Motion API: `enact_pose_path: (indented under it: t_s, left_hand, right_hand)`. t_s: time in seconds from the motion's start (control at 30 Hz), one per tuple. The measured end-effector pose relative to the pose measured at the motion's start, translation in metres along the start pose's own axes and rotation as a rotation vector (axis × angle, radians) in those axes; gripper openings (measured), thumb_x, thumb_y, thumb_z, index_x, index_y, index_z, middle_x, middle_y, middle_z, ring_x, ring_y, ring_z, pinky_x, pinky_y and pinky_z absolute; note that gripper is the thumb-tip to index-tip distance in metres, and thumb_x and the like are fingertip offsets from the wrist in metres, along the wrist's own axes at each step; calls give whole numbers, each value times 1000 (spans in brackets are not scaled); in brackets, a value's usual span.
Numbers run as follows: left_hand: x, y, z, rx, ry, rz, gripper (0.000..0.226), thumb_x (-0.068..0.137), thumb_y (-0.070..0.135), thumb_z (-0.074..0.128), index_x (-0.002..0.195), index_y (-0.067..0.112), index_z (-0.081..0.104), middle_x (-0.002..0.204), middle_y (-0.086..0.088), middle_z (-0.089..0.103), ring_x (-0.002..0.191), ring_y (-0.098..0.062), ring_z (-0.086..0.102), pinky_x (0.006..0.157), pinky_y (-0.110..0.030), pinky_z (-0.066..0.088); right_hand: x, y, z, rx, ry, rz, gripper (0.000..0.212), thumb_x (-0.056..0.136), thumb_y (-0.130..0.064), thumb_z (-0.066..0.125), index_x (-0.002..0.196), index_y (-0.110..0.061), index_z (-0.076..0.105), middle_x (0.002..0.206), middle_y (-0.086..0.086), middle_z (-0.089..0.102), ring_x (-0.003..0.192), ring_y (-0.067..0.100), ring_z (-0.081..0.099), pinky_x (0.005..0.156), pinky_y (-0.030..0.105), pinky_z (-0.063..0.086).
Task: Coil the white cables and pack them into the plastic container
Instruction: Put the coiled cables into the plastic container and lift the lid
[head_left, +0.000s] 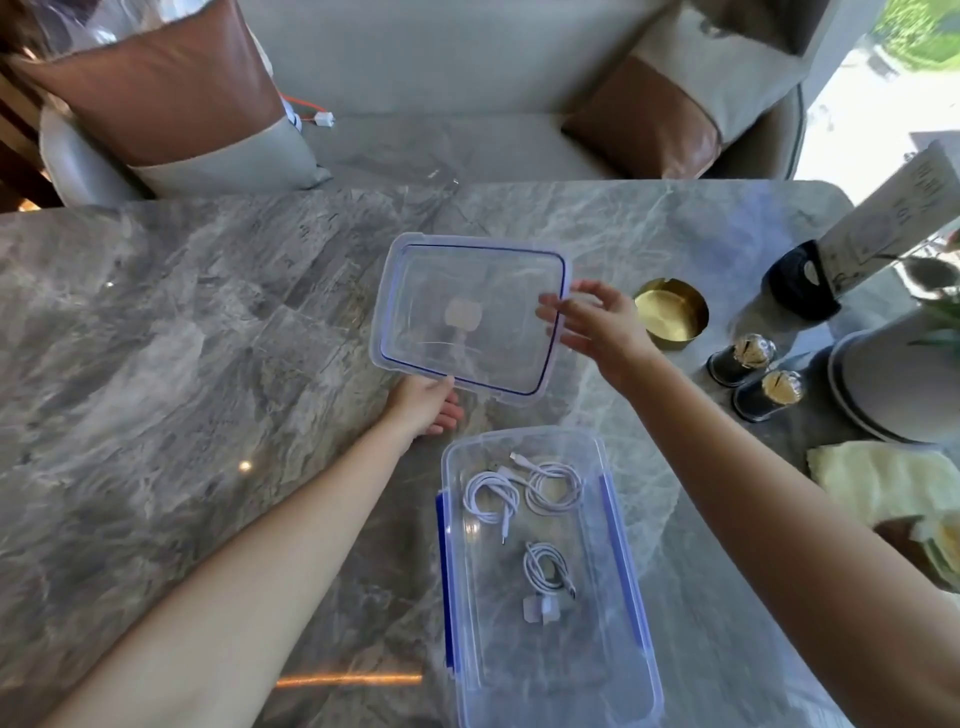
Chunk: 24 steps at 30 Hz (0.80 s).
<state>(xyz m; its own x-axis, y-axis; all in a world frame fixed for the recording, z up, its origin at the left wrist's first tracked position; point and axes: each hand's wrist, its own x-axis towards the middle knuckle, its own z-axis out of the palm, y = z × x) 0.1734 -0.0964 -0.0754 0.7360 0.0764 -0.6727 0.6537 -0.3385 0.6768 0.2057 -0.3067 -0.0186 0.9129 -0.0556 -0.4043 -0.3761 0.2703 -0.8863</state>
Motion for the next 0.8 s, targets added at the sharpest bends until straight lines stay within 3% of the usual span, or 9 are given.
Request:
enact_pose_path:
  t_s: [0.1,0.17,0.27,0.33,0.47,0.53,0.6,0.7,0.8]
  left_hand:
    - [-19,17,-5,-10,42,187,32,97,30,40,71,18,54,76,-7,63,56,-12,56,51,-22,38]
    - [-40,37,-12,-255,14,228,32,96,41,38,81,19,55,81,-3,65,60,-10,62,56,-23,46]
    - [-69,66,-33,-770,-218,149,62,88,64,29,108,10,52,97,-9,67,72,-19,70,61,-31,57]
    - [-90,73,-43,-799,-331,128,71,89,64,27,117,3,49,102,-16,64,72,-21,71,64,-32,58]
    - [-134,55,-37,-801,-389,111,32,96,32,36,105,10,58,86,-8,74,72,-18,70,69,-31,56]
    - [-155,36,-30,-848,-364,116,22,94,23,44,99,12,61,87,-6,76,71,-17,71,73,-31,55]
    - [-174,13,-25,-816,-314,185,19,91,16,49,104,12,61,93,-9,75,73,-20,72,68,-31,58]
    - [-200,-19,-10,-811,-241,243,19,90,8,48,107,14,55,86,-12,76,65,-21,72,50,-23,54]
    - [-211,-46,15,-763,-142,257,21,91,3,44,102,18,54,86,-16,73,68,-20,69,56,-24,55]
  right_hand:
    - [-26,-33,12,-139,-82,-218,21,81,-2,68,93,-17,58,96,7,71,84,17,69,78,33,57]
    - [-48,-46,24,-278,-113,-385,25,80,5,66,94,-14,58,95,8,71,86,15,67,79,28,55]
    - [-91,-54,36,-561,-193,-644,28,78,9,64,97,-12,59,98,6,67,91,13,64,86,28,51]
    - [-122,-52,36,-799,-258,-786,27,77,1,68,100,-11,63,101,1,69,94,10,66,89,28,52]
    - [-175,-27,25,-1082,-442,-926,28,79,-18,73,106,-15,67,110,-3,70,108,12,61,90,29,48]
    - [-191,-13,13,-1055,-472,-924,31,79,-35,72,106,-19,67,118,-8,66,118,6,53,97,23,43]
    - [-197,2,-5,-952,-271,-870,35,82,-43,66,114,-27,61,133,-11,54,129,3,43,106,19,32]
    - [-202,28,-29,-594,30,-427,42,90,-38,52,131,-31,44,142,-7,43,126,-6,43,106,15,32]
    - [-207,67,-43,-299,-30,-80,39,91,-34,52,129,-33,46,138,-5,51,116,-1,54,103,24,43]
